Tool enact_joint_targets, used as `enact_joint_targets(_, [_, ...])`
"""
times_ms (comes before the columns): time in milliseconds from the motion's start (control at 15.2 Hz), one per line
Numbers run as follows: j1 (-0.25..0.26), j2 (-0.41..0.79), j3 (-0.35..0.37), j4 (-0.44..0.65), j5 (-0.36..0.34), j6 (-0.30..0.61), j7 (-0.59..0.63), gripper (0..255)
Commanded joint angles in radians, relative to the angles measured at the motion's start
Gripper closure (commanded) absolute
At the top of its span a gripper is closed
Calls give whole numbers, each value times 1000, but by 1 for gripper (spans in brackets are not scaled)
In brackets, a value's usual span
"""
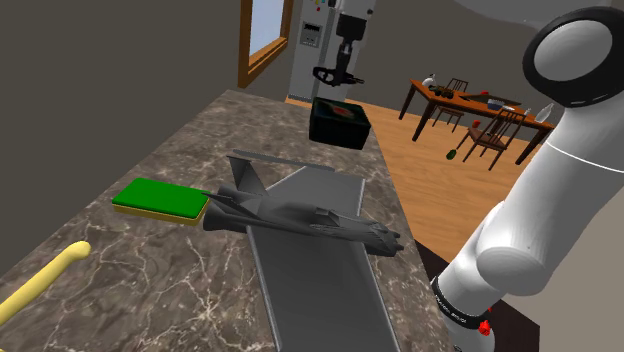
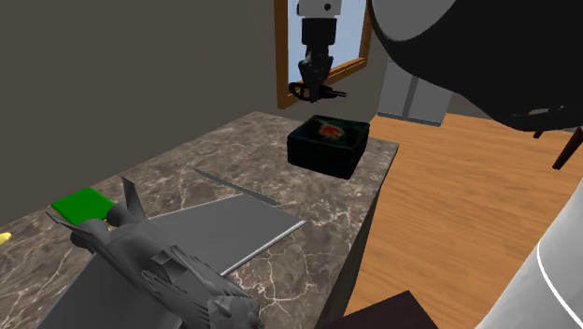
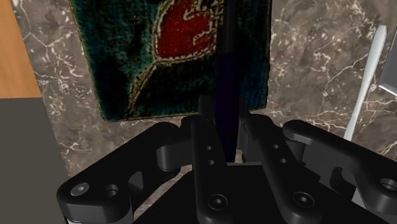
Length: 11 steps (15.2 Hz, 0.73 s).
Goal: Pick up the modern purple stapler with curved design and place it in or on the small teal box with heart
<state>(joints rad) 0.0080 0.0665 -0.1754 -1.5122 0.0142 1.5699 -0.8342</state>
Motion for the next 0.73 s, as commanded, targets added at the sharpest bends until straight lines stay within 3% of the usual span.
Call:
enact_joint_targets(0, [-26,2,-22,0,2,1,-50,255])
enact_joint_targets(132, [-50,3,-43,0,3,2,-95,255])
enact_joint_targets(660, [-47,-19,-41,-135,-2,116,-92,255])
